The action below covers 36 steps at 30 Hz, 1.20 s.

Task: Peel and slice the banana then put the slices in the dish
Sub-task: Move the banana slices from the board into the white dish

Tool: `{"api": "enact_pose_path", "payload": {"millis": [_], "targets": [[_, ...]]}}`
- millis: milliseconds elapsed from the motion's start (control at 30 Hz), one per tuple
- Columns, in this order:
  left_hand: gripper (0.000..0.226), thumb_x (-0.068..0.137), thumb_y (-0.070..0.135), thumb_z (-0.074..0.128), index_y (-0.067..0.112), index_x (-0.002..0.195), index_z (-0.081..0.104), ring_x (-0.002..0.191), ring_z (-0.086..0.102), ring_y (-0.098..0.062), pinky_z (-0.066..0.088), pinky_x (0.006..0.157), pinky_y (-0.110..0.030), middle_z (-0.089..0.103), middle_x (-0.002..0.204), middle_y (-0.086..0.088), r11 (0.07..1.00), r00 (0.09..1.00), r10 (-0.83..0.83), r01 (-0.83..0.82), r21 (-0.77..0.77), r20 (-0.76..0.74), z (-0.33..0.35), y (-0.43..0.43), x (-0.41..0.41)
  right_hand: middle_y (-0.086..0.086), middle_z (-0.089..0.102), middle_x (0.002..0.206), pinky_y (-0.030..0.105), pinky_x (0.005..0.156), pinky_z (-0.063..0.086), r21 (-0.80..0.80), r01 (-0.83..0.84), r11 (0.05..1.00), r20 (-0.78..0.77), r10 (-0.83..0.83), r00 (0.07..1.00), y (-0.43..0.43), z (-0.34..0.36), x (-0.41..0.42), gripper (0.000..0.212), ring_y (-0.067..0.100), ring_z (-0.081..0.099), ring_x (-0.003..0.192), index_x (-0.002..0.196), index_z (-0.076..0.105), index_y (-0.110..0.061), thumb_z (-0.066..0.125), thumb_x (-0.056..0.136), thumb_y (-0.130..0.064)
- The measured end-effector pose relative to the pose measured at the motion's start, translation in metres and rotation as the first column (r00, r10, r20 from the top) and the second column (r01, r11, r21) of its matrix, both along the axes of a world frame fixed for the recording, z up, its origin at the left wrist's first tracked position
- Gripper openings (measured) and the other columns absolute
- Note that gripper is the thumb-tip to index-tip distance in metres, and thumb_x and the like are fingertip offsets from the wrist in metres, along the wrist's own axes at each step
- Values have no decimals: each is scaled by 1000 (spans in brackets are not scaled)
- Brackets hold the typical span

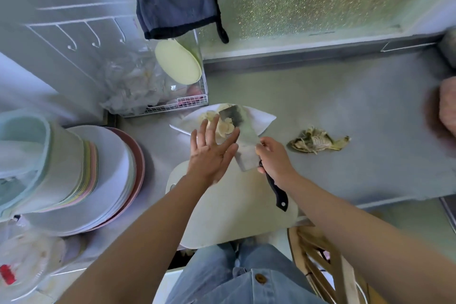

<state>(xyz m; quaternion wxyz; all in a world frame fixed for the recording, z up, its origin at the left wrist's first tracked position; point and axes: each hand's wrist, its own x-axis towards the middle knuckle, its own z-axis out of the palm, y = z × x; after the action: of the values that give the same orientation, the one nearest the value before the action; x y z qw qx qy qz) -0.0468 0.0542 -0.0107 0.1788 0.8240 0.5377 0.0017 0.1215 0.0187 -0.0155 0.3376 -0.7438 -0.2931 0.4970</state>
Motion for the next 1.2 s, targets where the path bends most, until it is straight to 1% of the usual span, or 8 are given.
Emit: {"api": "enact_pose_path", "payload": {"millis": [233,400,500,633,733,867,1000,1200], "targets": [[54,99,54,9,40,151,12,146,-16,-26,-8,118,-45,-15,160,-2,991,989,103,-111,-74,-106,-10,33,-9,4,30,61,26,45,27,18,16,1000,13,-16,1000,11,5,9,21,17,26,51,66,36,-14,40,85,-5],[68,87,59,-6,44,149,18,146,-6,-27,-1,117,-45,-3,161,-5,999,999,51,-51,5,4,-4,34,-8,-1,36,57,26,45,30,11,-5,1000,33,4,999,13,4,10,24,15,31,49,67,45,-16,40,88,-5],[60,93,57,-2,45,150,15,146,-8,-28,-1,116,-45,-5,161,-5,1000,1000,-15,15,15,-11,0,34,4,-3,37,55,25,45,29,19,-32,999,31,31,999,12,4,8,28,15,32,49,65,46,-22,40,87,-6],[54,100,49,11,35,152,12,147,-12,-26,-4,117,-44,-11,161,-3,992,990,108,-113,-55,-87,-4,34,2,-1,33,57,26,44,26,49,-4,999,18,3,1000,8,8,13,24,16,28,50,66,40,-17,40,87,-6],[60,97,54,8,32,150,25,142,11,-32,9,114,-44,13,158,-11,994,992,111,-110,14,-54,-7,26,-6,5,29,64,29,48,24,106,55,993,47,-61,997,-2,6,22,17,17,26,55,70,35,-10,40,86,-9],[46,95,40,29,22,126,57,111,46,-32,39,94,-43,49,122,-12,985,997,56,-65,158,61,-7,-2,-7,8,37,68,33,57,27,129,71,989,197,-96,976,-29,-1,27,15,18,33,62,79,42,3,42,87,-9],[28,94,29,50,18,117,60,103,53,-25,47,83,-36,52,114,-6,998,995,59,-61,28,85,-16,-37,-8,6,36,63,26,54,24,120,14,993,315,-51,948,-66,-4,25,22,13,31,58,69,38,-5,45,89,-9],[38,95,33,48,21,131,52,118,44,-25,42,95,-38,45,131,-8,991,991,131,-131,-27,5,-32,-75,-11,5,36,61,30,52,21,65,-12,998,409,-16,912,-111,-13,17,22,14,30,56,68,37,-8,43,89,-8]]}}
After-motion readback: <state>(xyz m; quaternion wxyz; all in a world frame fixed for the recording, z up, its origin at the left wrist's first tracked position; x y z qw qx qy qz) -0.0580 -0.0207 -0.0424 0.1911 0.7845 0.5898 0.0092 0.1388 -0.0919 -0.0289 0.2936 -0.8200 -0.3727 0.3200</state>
